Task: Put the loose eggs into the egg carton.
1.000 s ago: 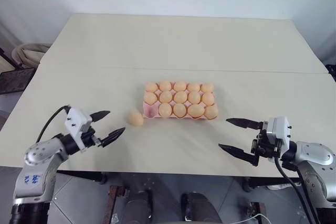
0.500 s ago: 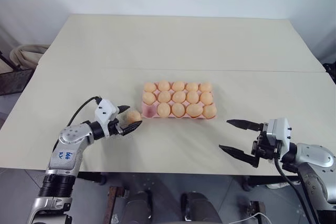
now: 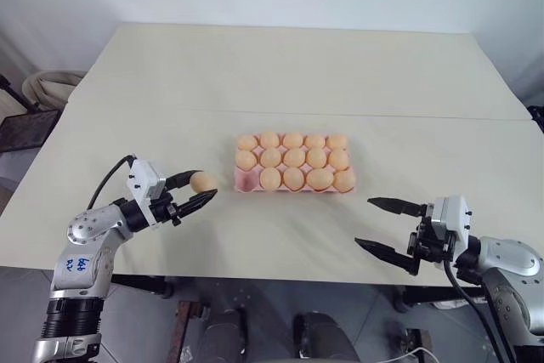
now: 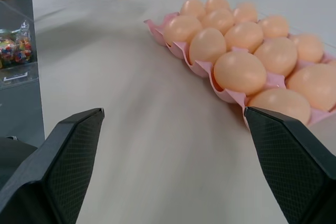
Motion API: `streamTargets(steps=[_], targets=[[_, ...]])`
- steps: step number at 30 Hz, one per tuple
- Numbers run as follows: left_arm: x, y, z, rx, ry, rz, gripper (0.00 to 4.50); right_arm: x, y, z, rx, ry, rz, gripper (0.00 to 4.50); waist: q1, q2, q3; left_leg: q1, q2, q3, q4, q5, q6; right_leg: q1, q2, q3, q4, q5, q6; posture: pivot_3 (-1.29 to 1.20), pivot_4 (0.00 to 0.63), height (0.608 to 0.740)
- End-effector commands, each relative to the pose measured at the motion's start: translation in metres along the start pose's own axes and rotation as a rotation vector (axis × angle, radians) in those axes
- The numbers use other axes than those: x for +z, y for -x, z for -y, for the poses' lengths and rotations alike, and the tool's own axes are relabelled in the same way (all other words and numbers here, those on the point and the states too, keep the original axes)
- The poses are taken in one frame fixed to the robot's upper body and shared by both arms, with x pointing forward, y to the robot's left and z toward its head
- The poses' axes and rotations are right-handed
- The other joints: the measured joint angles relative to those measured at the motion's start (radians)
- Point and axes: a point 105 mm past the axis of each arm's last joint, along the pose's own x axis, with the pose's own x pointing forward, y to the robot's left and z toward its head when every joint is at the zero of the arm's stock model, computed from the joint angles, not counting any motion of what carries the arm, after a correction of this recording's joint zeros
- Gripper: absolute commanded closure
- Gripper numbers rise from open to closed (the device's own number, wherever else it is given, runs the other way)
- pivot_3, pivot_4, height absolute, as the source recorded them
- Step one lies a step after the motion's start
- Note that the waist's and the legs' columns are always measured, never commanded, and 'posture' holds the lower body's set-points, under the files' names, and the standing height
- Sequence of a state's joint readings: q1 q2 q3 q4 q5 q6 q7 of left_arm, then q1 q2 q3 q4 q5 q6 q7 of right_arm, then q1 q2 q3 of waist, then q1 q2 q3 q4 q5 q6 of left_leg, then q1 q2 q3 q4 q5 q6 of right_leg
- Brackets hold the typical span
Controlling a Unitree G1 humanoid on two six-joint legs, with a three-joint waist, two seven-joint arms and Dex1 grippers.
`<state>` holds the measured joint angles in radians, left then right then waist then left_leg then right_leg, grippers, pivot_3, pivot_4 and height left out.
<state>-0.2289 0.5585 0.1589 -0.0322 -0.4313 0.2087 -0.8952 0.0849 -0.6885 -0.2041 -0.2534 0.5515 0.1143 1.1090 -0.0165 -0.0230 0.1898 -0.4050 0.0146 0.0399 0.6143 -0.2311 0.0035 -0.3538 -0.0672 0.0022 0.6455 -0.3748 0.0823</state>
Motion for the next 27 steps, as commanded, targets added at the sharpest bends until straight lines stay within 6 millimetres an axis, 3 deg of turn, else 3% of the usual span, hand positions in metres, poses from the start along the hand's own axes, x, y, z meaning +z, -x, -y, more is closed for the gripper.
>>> streamTargets(steps=[1,6,11,14,22,27], targets=[[0.014,-0.027,0.009,-0.067,-0.042,0.037,0.85,0.009,-0.001,0.001,-0.007,0.032,0.035,0.00,0.005,0.000,0.000,0.000,0.000,0.000,0.000,0.000,0.000,0.000,0.000,0.000,0.000,0.000,0.000,0.00,0.150,0.740],[-0.001,-0.058,0.006,-0.093,-0.061,-0.026,0.85,0.010,-0.003,0.003,-0.012,0.037,0.039,0.00,0.012,0.000,0.000,0.000,0.000,0.000,0.000,0.002,0.004,0.000,0.001,0.000,0.000,0.000,0.001,0.00,0.150,0.740],[-0.002,-0.061,0.005,-0.100,-0.065,-0.021,0.85,0.011,-0.002,0.002,-0.021,0.034,0.043,0.00,0.011,0.000,0.000,-0.001,0.001,0.001,0.000,0.002,0.002,-0.001,0.004,0.001,0.000,0.000,0.001,0.00,0.150,0.740],[0.000,-0.052,0.002,-0.076,-0.071,-0.010,0.85,0.011,-0.002,0.000,-0.025,0.030,0.042,0.00,0.013,0.000,0.000,-0.001,0.001,0.001,0.000,0.002,0.003,-0.001,0.004,0.001,0.000,0.000,0.001,0.00,0.150,0.740],[0.003,0.000,-0.019,0.077,-0.051,0.020,0.85,0.010,-0.002,-0.003,-0.019,0.018,0.038,0.00,0.004,0.000,0.000,0.000,0.002,0.001,0.001,0.002,0.002,-0.001,0.003,0.001,0.001,0.000,0.000,0.00,0.150,0.740],[-0.015,0.010,-0.034,0.155,-0.036,-0.055,0.85,0.012,-0.005,-0.003,-0.002,0.020,0.043,0.00,0.013,0.000,0.000,0.000,0.001,0.001,0.001,0.001,0.002,-0.001,0.002,0.001,0.000,0.000,0.000,0.00,0.150,0.740]])
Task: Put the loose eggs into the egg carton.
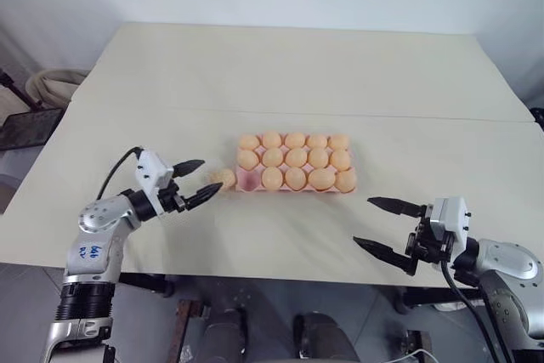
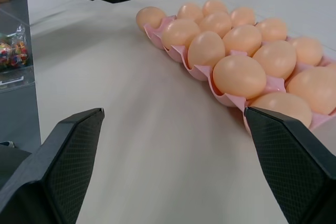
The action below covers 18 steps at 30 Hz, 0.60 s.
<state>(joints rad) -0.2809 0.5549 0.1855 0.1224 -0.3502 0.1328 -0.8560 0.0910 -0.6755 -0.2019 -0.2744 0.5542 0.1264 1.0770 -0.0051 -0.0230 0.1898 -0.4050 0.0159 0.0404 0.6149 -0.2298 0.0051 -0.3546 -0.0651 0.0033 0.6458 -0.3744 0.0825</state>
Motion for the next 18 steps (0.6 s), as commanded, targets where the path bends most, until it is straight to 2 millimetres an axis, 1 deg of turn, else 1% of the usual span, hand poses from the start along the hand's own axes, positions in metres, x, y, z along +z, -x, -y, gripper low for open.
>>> streamTargets(steps=[1,6,10,15,18], targets=[[-0.003,-0.001,-0.005,0.023,-0.013,-0.018,0.85,0.011,-0.004,-0.002,0.022,0.027,0.034,0.00,0.002,0.000,0.000,0.000,0.000,0.000,0.000,0.000,0.000,0.000,0.000,0.000,0.000,0.000,0.000,0.00,0.150,0.740],[-0.005,-0.024,0.002,-0.047,-0.007,-0.015,0.85,0.012,-0.007,-0.002,0.026,0.025,0.036,0.00,0.005,0.000,0.000,-0.001,0.000,0.000,0.000,0.000,0.000,0.000,0.000,0.000,-0.001,0.000,0.000,0.00,0.150,0.740],[-0.005,-0.042,-0.002,-0.067,-0.007,-0.025,0.85,0.011,-0.007,-0.002,0.023,0.024,0.037,0.00,0.003,0.000,0.000,-0.001,0.000,0.000,0.000,0.000,0.001,-0.001,0.000,-0.001,0.000,0.000,0.000,0.00,0.150,0.740],[-0.012,-0.051,0.000,-0.092,0.013,-0.043,0.85,0.009,-0.005,-0.002,0.015,0.024,0.035,0.00,-0.001,0.000,0.000,-0.001,0.000,0.001,0.000,0.000,0.001,-0.001,0.001,0.000,0.000,0.000,0.000,0.00,0.150,0.740],[-0.018,-0.053,0.002,-0.100,0.037,-0.058,1.47,0.009,-0.004,-0.002,0.008,0.026,0.035,0.00,0.002,0.000,0.000,-0.001,0.000,0.001,0.000,0.000,0.001,-0.001,0.001,-0.001,0.001,0.000,0.000,0.00,0.150,0.740]])
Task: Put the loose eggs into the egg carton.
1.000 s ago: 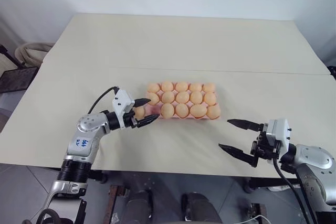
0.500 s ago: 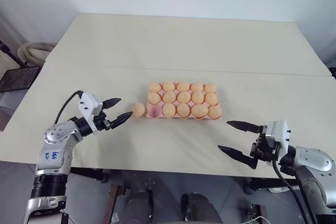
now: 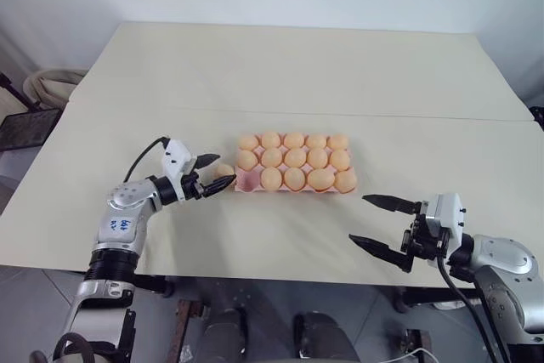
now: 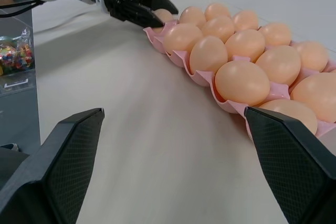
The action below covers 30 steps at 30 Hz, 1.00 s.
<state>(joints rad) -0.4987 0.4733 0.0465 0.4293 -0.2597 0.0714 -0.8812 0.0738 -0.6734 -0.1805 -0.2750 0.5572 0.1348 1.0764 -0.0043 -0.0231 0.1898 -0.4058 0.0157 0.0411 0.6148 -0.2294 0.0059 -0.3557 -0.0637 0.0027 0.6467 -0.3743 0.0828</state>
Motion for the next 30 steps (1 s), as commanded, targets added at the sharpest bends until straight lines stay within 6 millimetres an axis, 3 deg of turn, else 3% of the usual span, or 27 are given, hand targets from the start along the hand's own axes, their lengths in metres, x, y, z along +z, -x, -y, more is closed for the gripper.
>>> streamTargets(steps=[1,4,9,14,21,25,30], targets=[[0.000,0.000,-0.001,0.000,-0.009,-0.005,1.77,0.008,0.002,-0.001,-0.013,0.034,0.027,0.00,0.001,0.000,0.000,0.000,0.000,0.000,0.000,0.000,0.000,0.000,0.000,0.000,0.000,0.000,0.000,0.00,0.150,0.740],[0.001,0.003,-0.004,0.023,0.007,0.013,2.49,0.008,0.003,-0.001,-0.015,0.036,0.027,0.00,0.001,0.000,0.000,0.000,0.000,0.000,0.002,0.000,0.000,0.000,0.000,0.000,0.001,0.000,0.000,0.00,0.150,0.740],[0.032,0.017,-0.005,0.017,0.008,0.170,2.57,0.010,0.002,-0.001,-0.013,0.038,0.027,0.00,-0.002,0.000,0.000,0.000,0.000,0.000,0.002,0.000,0.000,0.000,0.000,0.001,0.003,0.000,0.000,0.00,0.150,0.740],[0.057,0.020,0.022,-0.129,-0.032,0.189,2.57,0.011,0.001,0.000,-0.013,0.036,0.024,0.00,-0.001,0.000,0.000,0.000,0.000,0.000,0.002,0.000,-0.001,0.000,0.000,0.001,0.002,0.000,0.000,0.00,0.150,0.740],[0.045,-0.013,0.043,-0.221,-0.058,0.111,2.57,0.013,-0.001,0.001,-0.017,0.036,0.030,0.00,0.003,0.000,0.000,0.001,0.000,0.000,0.002,0.000,0.000,0.001,-0.001,0.001,0.001,0.000,0.000,0.00,0.150,0.740],[0.037,-0.023,0.035,-0.178,-0.086,0.093,2.57,0.014,-0.002,0.002,-0.025,0.038,0.032,0.00,-0.002,0.000,0.000,0.001,0.000,0.000,0.002,0.000,0.000,0.001,0.000,0.001,0.001,0.000,0.000,0.00,0.150,0.740],[0.041,-0.018,0.031,-0.153,-0.085,0.118,1.01,0.014,-0.001,0.002,-0.037,0.034,0.031,0.00,0.001,0.000,0.000,0.000,0.000,0.000,0.002,0.000,0.000,0.000,0.001,0.001,0.001,0.000,0.000,0.00,0.150,0.740]])
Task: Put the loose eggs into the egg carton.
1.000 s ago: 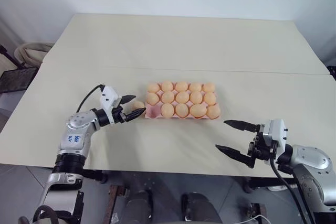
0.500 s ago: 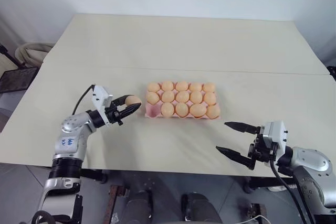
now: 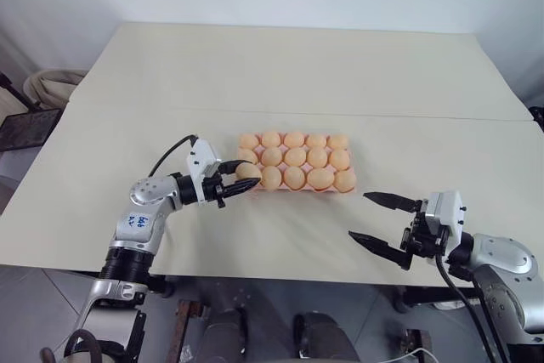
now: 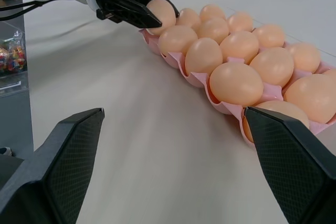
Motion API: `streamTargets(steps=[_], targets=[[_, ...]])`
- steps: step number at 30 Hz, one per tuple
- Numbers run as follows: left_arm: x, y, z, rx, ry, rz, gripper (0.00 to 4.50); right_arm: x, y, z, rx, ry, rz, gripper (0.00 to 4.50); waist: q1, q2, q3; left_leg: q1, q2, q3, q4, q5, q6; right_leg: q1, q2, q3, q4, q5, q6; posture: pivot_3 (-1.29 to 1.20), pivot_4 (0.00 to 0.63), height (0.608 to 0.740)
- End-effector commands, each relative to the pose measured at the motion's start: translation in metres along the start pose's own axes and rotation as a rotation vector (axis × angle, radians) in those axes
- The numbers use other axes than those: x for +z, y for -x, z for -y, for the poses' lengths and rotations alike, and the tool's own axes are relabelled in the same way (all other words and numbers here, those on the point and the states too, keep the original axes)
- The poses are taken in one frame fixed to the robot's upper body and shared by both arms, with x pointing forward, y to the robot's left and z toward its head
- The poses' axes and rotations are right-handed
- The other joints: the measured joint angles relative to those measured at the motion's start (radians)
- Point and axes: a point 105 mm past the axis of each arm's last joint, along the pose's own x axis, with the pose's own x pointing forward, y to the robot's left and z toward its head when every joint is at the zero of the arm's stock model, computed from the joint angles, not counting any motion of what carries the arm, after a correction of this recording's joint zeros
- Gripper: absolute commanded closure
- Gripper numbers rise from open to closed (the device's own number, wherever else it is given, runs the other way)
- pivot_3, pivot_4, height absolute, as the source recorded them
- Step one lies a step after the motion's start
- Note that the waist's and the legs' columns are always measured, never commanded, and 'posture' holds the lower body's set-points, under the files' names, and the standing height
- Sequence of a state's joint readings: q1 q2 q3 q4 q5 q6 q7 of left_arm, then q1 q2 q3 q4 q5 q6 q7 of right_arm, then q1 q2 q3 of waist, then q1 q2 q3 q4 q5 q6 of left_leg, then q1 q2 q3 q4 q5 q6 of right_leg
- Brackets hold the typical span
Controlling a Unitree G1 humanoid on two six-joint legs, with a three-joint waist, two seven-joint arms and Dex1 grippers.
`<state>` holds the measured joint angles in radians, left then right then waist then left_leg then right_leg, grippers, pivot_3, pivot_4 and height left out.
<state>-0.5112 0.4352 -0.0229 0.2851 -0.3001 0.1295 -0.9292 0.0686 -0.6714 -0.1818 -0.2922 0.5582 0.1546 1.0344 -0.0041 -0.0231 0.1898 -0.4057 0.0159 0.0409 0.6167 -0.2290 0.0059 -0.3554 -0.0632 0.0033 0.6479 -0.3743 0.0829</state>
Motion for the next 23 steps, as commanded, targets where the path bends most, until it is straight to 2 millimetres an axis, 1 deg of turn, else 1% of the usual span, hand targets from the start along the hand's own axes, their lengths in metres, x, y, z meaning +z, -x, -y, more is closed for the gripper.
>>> streamTargets(steps=[1,2,5,9,11,14,17,20,23], targets=[[0.016,0.009,-0.004,0.024,-0.060,0.045,0.65,0.011,0.002,-0.002,-0.005,0.034,0.028,0.00,0.000,0.000,0.000,0.000,0.000,0.000,0.000,0.000,0.000,0.000,0.000,0.000,0.000,0.000,0.000,0.00,0.150,0.740],[0.017,0.014,-0.003,0.027,-0.061,0.051,0.37,0.011,0.002,-0.002,-0.006,0.033,0.027,0.00,0.000,0.000,0.000,0.000,0.000,0.000,0.000,0.000,0.000,0.000,0.000,0.000,0.000,0.000,0.000,0.00,0.150,0.740],[0.021,0.029,-0.004,0.052,-0.069,0.054,0.37,0.011,0.004,-0.002,-0.012,0.032,0.023,0.00,-0.002,0.000,0.000,0.000,0.000,0.000,0.000,0.000,0.000,0.000,0.000,0.000,0.000,0.000,0.000,0.00,0.150,0.740],[0.020,0.065,-0.003,0.102,-0.096,0.013,0.37,0.013,0.008,0.003,-0.047,0.040,0.036,0.00,-0.006,0.000,0.000,0.000,0.000,0.000,0.000,0.000,0.000,0.000,0.000,0.001,0.000,0.000,0.000,0.00,0.150,0.740],[0.013,0.085,-0.003,0.135,-0.113,-0.044,0.37,0.012,0.011,0.006,-0.060,0.038,0.033,0.00,-0.011,0.000,0.000,0.000,0.001,0.000,-0.001,0.000,-0.001,0.000,-0.001,0.001,-0.001,0.000,0.000,0.00,0.150,0.740],[-0.004,0.119,-0.005,0.197,-0.145,-0.159,0.37,0.010,0.016,0.012,-0.066,0.045,0.012,0.00,-0.018,0.000,0.000,0.000,0.000,0.000,-0.002,-0.001,-0.002,0.000,-0.002,0.001,-0.002,0.000,-0.001,0.00,0.150,0.740],[-0.009,0.141,-0.004,0.238,-0.141,-0.206,0.37,0.010,0.020,0.021,-0.082,0.055,0.005,0.00,-0.023,0.000,0.000,0.000,0.000,0.000,-0.004,-0.003,-0.004,0.000,-0.003,0.001,-0.004,-0.001,-0.002,0.00,0.150,0.740],[-0.009,0.148,-0.001,0.252,-0.140,-0.206,0.37,0.011,0.022,0.028,-0.091,0.061,0.001,0.00,-0.022,0.000,0.000,0.000,0.000,0.000,-0.005,-0.004,-0.005,-0.001,-0.005,0.000,-0.004,-0.001,-0.003,0.00,0.150,0.740],[-0.009,0.147,0.001,0.258,-0.137,-0.202,0.37,0.010,0.022,0.031,-0.097,0.060,0.002,0.00,-0.021,0.000,0.000,0.000,0.000,-0.001,-0.006,-0.004,-0.005,-0.001,-0.005,0.000,-0.005,-0.002,-0.003,0.00,0.150,0.740]])
